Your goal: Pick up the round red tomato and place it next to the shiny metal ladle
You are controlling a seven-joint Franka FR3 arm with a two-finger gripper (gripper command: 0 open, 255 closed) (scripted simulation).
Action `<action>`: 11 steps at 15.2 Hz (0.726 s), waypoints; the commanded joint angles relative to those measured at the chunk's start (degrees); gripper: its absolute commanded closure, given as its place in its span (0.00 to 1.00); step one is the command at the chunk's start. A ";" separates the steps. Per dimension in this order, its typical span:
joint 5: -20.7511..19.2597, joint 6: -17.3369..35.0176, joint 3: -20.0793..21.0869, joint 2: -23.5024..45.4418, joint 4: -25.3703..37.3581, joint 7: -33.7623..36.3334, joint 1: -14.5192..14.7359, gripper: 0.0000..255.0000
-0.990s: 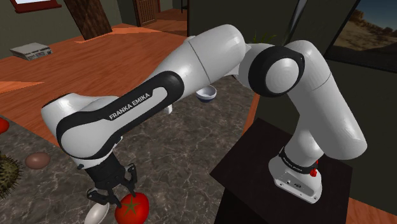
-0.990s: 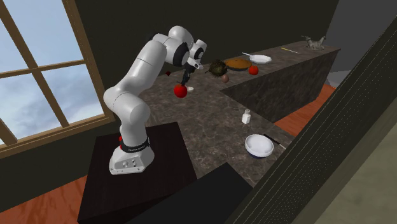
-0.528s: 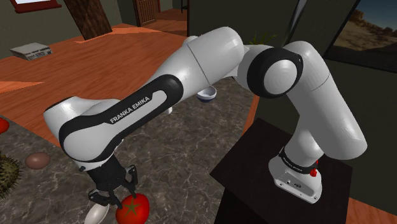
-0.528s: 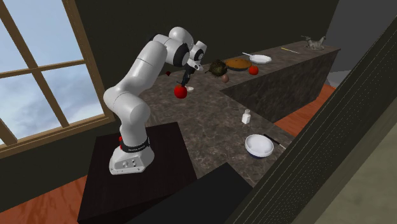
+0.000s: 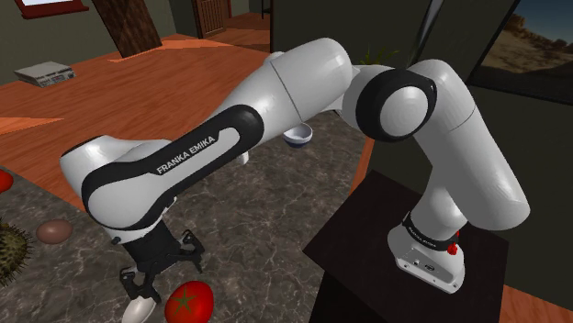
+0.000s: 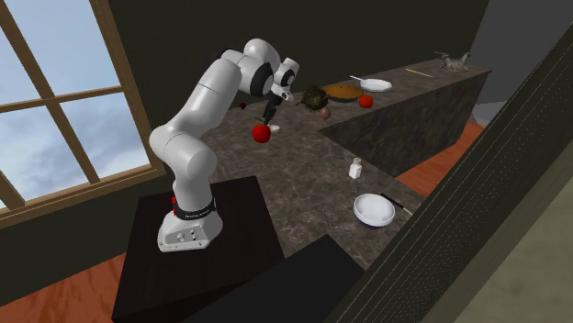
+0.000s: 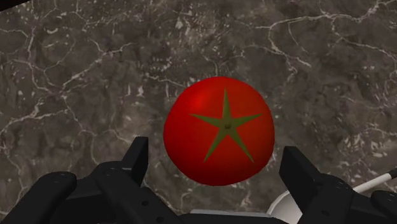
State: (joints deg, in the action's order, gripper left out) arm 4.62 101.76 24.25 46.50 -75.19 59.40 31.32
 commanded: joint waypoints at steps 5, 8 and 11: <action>-0.25 -6.59 -0.11 0.57 7.08 0.31 -0.03 0.00; -0.25 -6.60 -0.12 0.58 7.10 0.31 -0.03 0.00; -0.25 -6.60 -0.12 0.58 7.10 0.31 -0.03 0.00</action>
